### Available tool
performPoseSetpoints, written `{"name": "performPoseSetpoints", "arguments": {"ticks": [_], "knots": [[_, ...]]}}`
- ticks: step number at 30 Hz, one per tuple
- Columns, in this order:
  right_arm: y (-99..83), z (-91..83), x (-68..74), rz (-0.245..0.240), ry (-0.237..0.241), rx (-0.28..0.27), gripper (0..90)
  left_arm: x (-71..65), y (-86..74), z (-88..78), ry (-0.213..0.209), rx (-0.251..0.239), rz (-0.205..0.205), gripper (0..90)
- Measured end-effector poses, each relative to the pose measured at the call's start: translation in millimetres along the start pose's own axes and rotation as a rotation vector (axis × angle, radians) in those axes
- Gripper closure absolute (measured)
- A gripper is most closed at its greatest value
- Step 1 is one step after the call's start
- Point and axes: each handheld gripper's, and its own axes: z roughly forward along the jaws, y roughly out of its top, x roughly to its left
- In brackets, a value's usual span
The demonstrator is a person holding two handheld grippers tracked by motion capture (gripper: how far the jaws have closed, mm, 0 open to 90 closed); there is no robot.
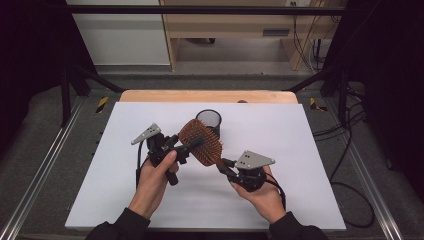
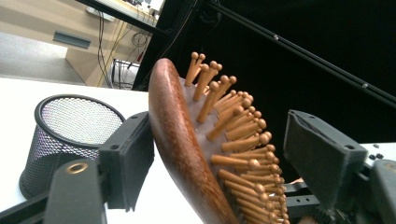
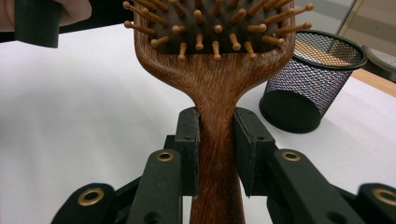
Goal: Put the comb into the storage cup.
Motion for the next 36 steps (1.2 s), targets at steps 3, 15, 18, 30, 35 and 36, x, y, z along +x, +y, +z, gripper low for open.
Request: {"name": "performPoseSetpoints", "arguments": {"ticks": [3,15,18,30,35,36], "knots": [[-0.3,0.3,-0.1,0.002,0.0,-0.002,72.3,0.0,2.3,-1.6,-0.005,-0.003,-0.019,28.7],[-0.3,0.5,1.0,0.011,0.006,-0.023,72.3,-4.1,6.9,1.8,0.022,0.002,-0.035,35.4],[-0.3,0.0,0.9,0.013,0.005,-0.026,72.3,-4.3,7.4,2.1,0.019,0.002,-0.042,38.4],[-3.6,3.2,1.3,0.016,0.002,-0.009,72.4,-13.5,12.0,6.3,0.04,0.053,-0.026,46.8],[-4.5,4.4,1.5,0.021,0.006,-0.006,72.5,-16.5,11.5,7.5,0.04,0.042,-0.034,49.7],[-4.6,4.2,1.4,0.023,0.006,-0.008,72.4,-16.7,11.3,7.8,0.037,0.04,-0.037,50.0]]}}
